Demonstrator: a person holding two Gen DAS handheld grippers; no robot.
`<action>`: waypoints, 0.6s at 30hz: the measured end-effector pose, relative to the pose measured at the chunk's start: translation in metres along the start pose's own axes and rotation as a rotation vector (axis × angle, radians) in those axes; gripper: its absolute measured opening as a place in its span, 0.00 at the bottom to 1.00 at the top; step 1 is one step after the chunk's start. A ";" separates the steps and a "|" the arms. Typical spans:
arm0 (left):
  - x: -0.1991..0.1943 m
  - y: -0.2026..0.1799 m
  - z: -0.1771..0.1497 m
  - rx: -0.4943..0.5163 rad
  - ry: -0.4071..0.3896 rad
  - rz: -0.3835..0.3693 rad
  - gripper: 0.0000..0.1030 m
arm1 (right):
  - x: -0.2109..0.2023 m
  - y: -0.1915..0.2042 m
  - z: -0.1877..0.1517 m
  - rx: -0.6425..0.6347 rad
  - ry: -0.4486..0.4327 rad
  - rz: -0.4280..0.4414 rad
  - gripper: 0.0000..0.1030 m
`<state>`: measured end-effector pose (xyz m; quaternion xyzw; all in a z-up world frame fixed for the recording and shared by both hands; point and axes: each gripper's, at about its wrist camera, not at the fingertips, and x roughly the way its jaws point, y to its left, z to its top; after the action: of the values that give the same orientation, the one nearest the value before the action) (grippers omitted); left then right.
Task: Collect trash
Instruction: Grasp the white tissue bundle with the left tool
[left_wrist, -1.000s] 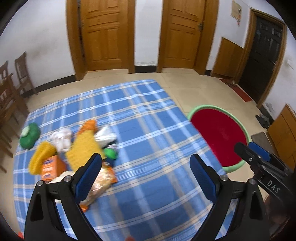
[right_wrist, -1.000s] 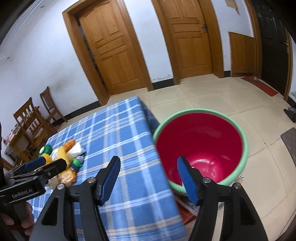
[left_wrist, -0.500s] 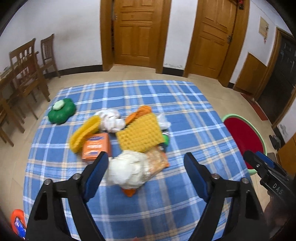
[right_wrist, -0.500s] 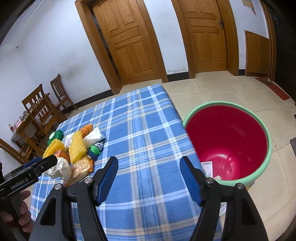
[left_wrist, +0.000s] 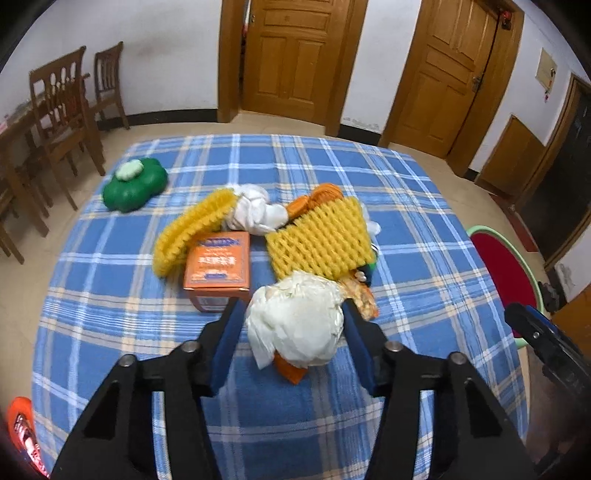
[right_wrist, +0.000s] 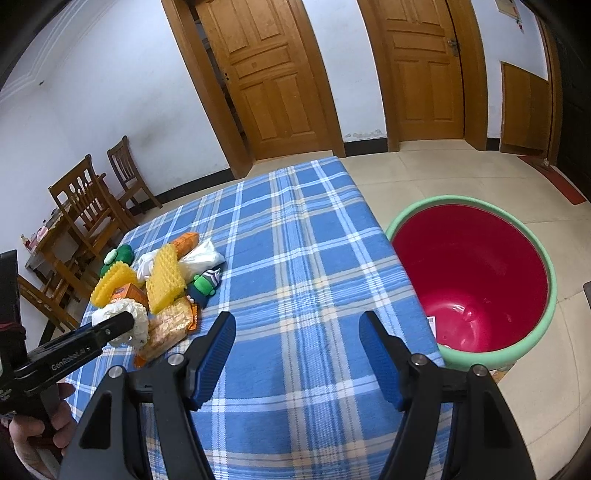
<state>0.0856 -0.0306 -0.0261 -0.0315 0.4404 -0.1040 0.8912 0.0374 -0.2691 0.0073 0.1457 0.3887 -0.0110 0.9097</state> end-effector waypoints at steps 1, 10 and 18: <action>0.001 -0.001 -0.001 0.001 0.000 -0.010 0.46 | 0.001 0.000 0.000 0.000 0.001 0.001 0.70; -0.010 0.004 -0.001 -0.004 -0.034 -0.041 0.37 | 0.011 0.018 0.001 -0.031 0.029 0.037 0.70; -0.032 0.031 0.006 -0.065 -0.106 0.005 0.37 | 0.027 0.052 0.011 -0.079 0.040 0.096 0.70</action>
<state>0.0764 0.0063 -0.0019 -0.0648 0.3961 -0.0856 0.9119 0.0707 -0.2194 0.0086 0.1283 0.3994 0.0512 0.9063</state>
